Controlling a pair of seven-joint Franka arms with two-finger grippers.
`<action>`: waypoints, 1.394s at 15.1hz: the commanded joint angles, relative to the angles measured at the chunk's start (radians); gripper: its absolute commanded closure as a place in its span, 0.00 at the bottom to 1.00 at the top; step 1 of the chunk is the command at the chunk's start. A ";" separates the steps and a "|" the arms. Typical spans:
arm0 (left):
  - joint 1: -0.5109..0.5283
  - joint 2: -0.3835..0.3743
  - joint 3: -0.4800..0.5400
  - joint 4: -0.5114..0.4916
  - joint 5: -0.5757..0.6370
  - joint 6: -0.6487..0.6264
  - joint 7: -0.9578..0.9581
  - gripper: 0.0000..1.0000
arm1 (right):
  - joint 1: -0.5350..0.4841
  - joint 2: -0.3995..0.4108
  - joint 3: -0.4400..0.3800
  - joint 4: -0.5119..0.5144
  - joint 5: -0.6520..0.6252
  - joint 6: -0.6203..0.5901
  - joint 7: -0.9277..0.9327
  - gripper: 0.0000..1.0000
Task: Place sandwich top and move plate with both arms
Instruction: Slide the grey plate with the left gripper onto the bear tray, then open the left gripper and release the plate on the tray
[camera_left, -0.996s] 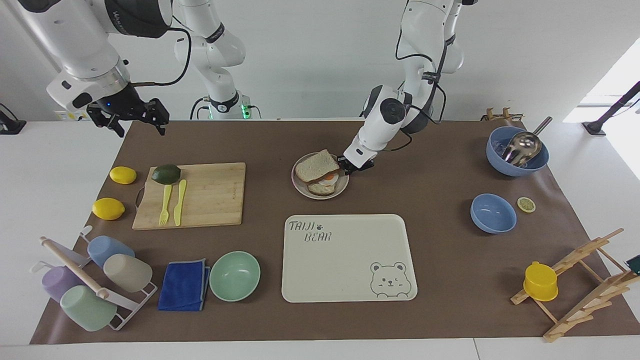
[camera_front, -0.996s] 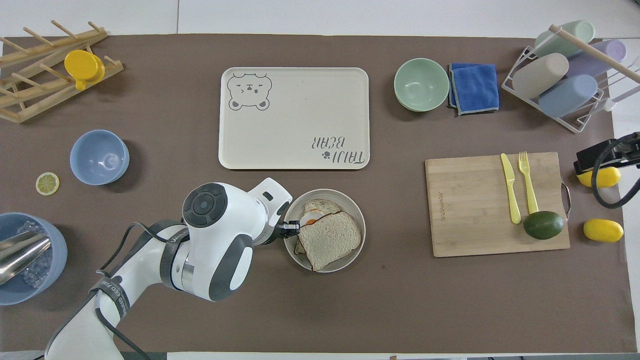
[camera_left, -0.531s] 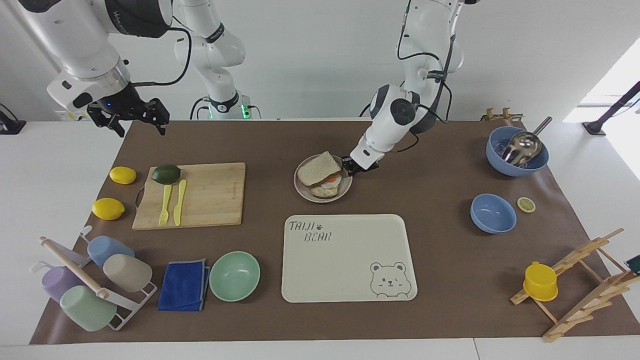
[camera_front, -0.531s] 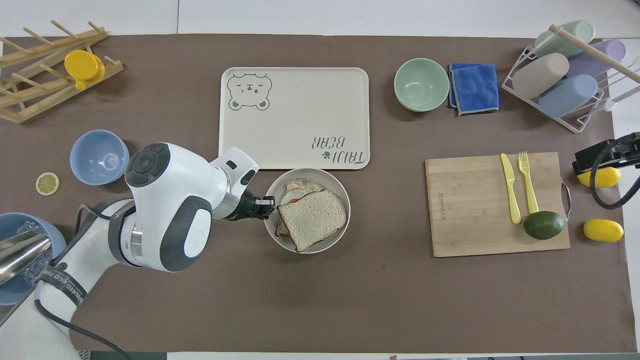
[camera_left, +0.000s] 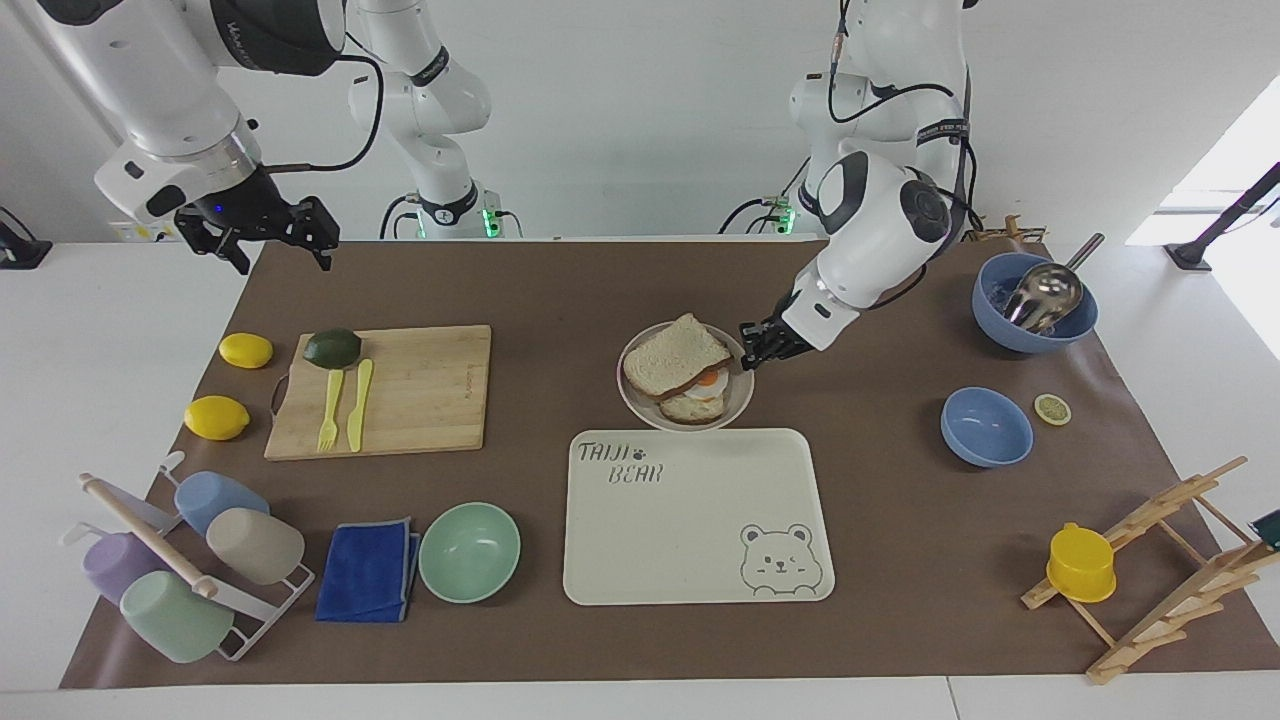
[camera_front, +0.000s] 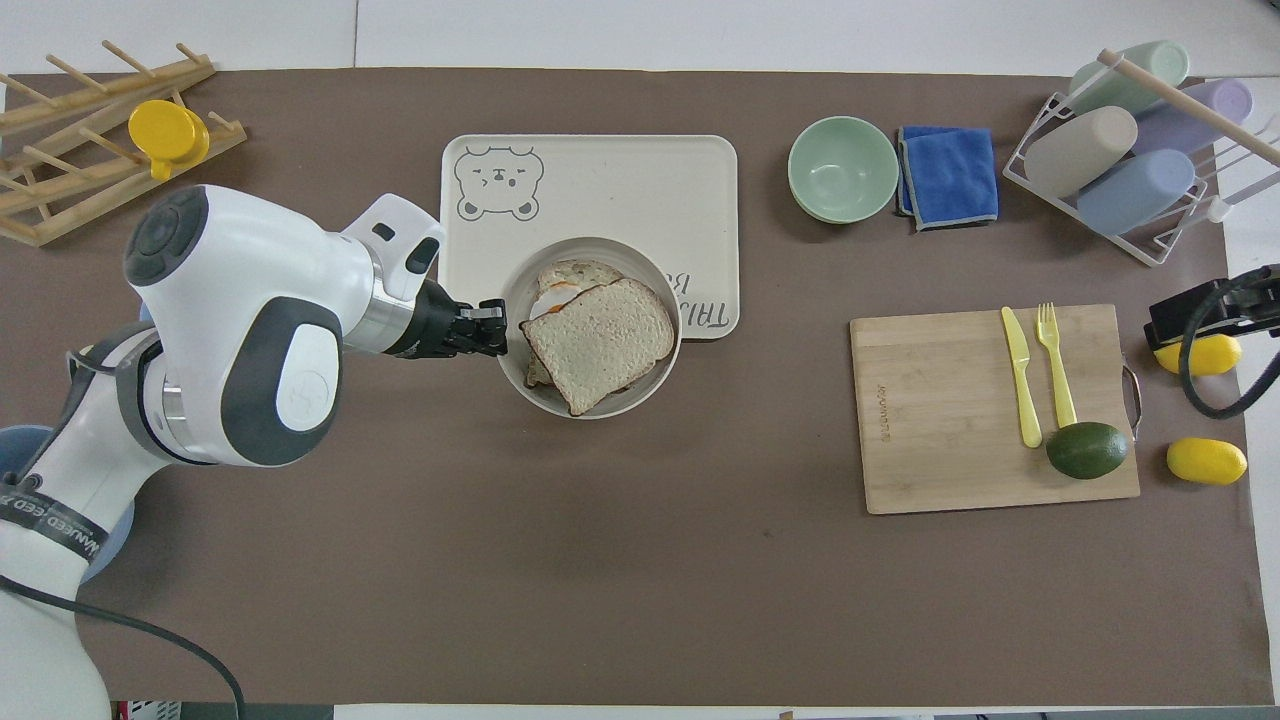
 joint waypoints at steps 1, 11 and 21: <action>0.026 0.168 -0.003 0.195 -0.022 -0.032 0.021 1.00 | -0.004 -0.018 0.001 -0.020 0.016 -0.004 -0.010 0.00; 0.058 0.397 0.001 0.356 0.036 0.065 0.024 1.00 | -0.004 -0.018 0.003 -0.020 0.016 -0.004 -0.010 0.00; 0.053 0.392 0.002 0.315 0.052 0.118 0.042 1.00 | -0.004 -0.018 0.001 -0.020 0.016 -0.004 -0.010 0.00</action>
